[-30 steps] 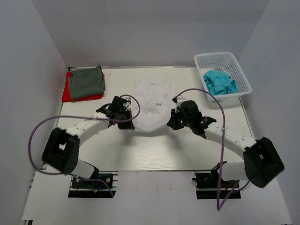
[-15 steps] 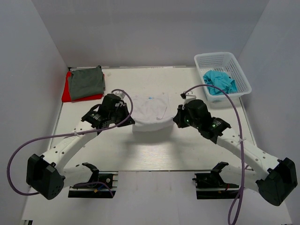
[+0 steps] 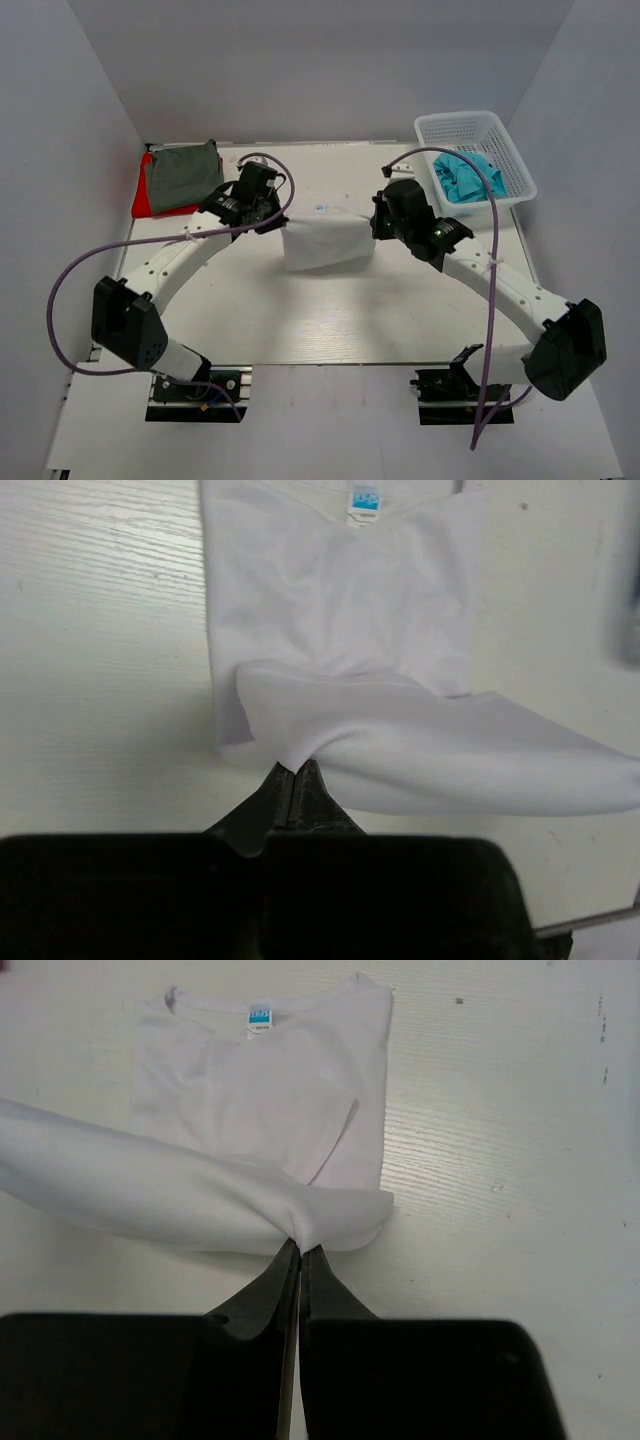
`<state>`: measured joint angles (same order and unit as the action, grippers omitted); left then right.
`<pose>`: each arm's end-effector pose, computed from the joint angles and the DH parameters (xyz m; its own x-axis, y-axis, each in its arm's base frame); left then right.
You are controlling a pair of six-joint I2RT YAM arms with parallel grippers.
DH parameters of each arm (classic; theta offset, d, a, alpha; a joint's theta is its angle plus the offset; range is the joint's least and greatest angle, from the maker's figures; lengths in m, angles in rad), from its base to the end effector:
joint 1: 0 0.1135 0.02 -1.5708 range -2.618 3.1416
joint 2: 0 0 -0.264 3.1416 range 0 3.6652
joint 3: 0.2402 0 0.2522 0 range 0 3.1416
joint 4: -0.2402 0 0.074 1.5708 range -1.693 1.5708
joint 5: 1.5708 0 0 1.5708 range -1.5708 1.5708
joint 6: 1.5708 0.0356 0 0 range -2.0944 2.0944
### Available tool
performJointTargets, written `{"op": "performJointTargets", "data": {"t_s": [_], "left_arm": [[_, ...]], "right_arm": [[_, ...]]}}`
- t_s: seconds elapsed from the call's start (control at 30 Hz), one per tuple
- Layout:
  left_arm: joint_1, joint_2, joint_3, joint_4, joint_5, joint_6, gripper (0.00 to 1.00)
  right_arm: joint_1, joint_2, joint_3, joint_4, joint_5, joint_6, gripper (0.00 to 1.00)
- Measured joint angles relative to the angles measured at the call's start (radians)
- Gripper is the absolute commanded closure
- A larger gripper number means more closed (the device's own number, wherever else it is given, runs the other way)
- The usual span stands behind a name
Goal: Fold and stack the t-shirts
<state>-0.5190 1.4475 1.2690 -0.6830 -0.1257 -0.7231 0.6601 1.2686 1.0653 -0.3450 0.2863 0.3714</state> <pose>0.2718 -0.1501 0.3081 -0.7727 -0.3146 -0.5513 -0.1202 0.9253 -0.3596 0.2319 0.1673 0.3185 -0.5281 0.0308 -0.8486 -0.2213 0.9598 0.1726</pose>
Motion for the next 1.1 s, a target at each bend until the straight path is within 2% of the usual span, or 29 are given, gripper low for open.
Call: {"op": "performJointTargets", "data": {"t_s": [0.3,0.77,1.0,1.03,1.07,1.1], "left_arm": [[0.039,0.220,0.201,-0.074,-0.078,-0.026,1.00],[0.089,0.463,0.386,-0.077,-0.118,-0.033,1.00],[0.117,0.675,0.616,-0.103,-0.127,-0.033,1.00],[0.123,0.695,0.634,-0.102,-0.127,-0.033,0.98],[0.129,0.715,0.650,-0.105,-0.126,-0.033,0.83],[0.135,0.737,0.668,-0.108,-0.124,-0.031,0.64]], "right_arm": [[-0.079,0.193,0.096,0.047,-0.032,-0.015,1.00],[-0.182,0.469,0.319,0.092,-0.168,-0.055,1.00],[-0.231,0.675,0.458,0.107,-0.232,-0.055,1.00],[-0.237,0.705,0.477,0.119,-0.240,-0.058,1.00],[-0.243,0.736,0.496,0.126,-0.246,-0.059,0.94],[-0.247,0.766,0.523,0.125,-0.249,-0.057,0.79]]}}
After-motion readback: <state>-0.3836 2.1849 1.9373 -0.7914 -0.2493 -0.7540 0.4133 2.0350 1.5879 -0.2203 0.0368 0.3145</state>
